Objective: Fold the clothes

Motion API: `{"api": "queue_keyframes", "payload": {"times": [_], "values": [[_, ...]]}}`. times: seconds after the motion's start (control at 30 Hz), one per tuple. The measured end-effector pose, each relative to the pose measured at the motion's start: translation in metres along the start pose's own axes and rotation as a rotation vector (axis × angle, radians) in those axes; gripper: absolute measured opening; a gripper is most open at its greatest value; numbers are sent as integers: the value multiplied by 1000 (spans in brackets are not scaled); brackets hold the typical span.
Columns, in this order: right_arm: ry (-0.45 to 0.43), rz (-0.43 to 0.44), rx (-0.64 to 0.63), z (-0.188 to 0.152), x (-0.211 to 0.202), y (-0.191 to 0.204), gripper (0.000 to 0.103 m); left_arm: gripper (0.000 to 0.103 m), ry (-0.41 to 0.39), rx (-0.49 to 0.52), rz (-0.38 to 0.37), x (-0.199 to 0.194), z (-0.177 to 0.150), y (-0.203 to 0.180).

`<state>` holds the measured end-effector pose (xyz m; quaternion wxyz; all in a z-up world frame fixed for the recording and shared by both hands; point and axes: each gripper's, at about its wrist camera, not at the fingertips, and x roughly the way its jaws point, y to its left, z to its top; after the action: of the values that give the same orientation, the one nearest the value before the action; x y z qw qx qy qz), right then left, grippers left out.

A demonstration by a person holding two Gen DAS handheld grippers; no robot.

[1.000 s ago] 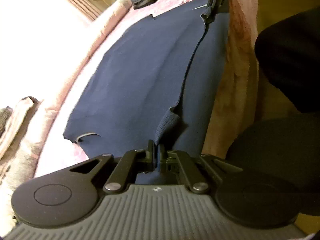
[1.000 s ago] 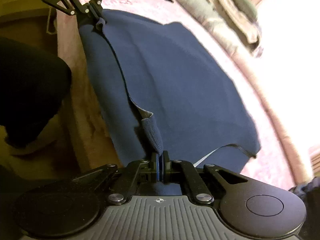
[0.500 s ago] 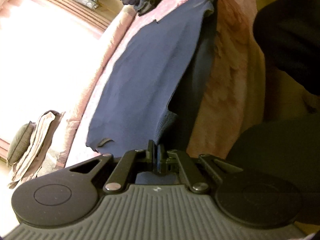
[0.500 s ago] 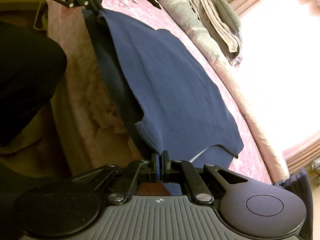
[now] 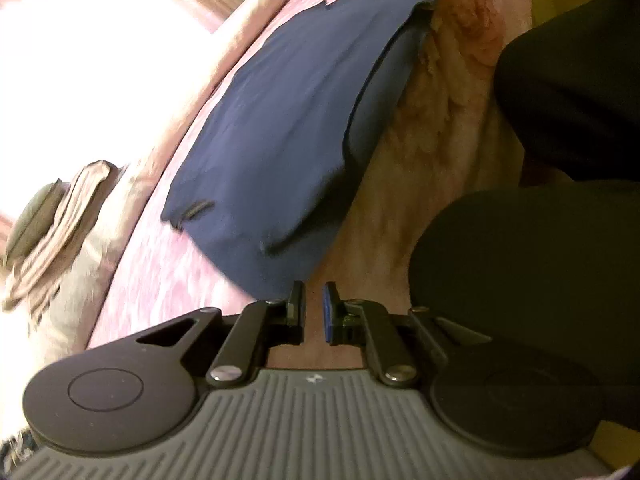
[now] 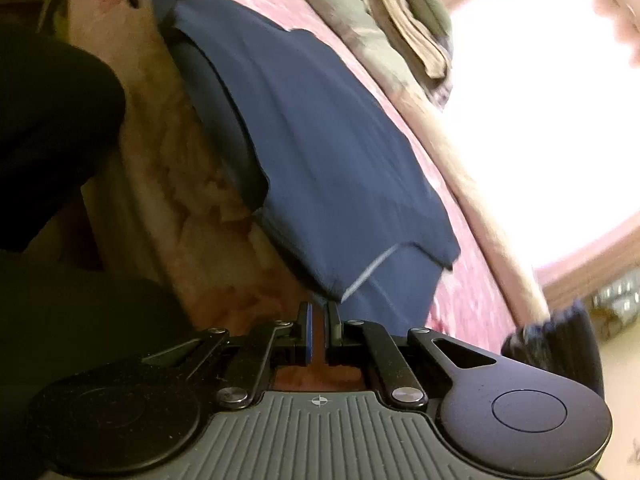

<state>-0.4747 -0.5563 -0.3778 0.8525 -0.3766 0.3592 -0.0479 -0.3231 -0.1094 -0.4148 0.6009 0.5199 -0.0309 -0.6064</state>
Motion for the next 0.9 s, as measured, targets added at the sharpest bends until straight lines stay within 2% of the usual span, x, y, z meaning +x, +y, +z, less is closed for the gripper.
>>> {"api": "queue_keyframes", "payload": {"times": [0.2,0.4,0.57,0.83,0.87,0.9], "values": [[-12,-46,218,14,-24,-11,1,10,-9,-83,43,-16,-2,6],[-28,-125,527,36,-38,-38,2,10,-26,-183,76,-17,7,15],[-42,94,884,34,-44,-67,1,10,-48,-236,71,-20,10,22],[-58,28,1034,19,-50,-83,2,10,-31,-269,65,-14,18,26],[-60,19,1053,17,-51,-85,7,10,-26,-273,67,-13,19,26],[-62,11,1071,15,-52,-88,49,10,-20,-275,70,-13,21,27]]}}
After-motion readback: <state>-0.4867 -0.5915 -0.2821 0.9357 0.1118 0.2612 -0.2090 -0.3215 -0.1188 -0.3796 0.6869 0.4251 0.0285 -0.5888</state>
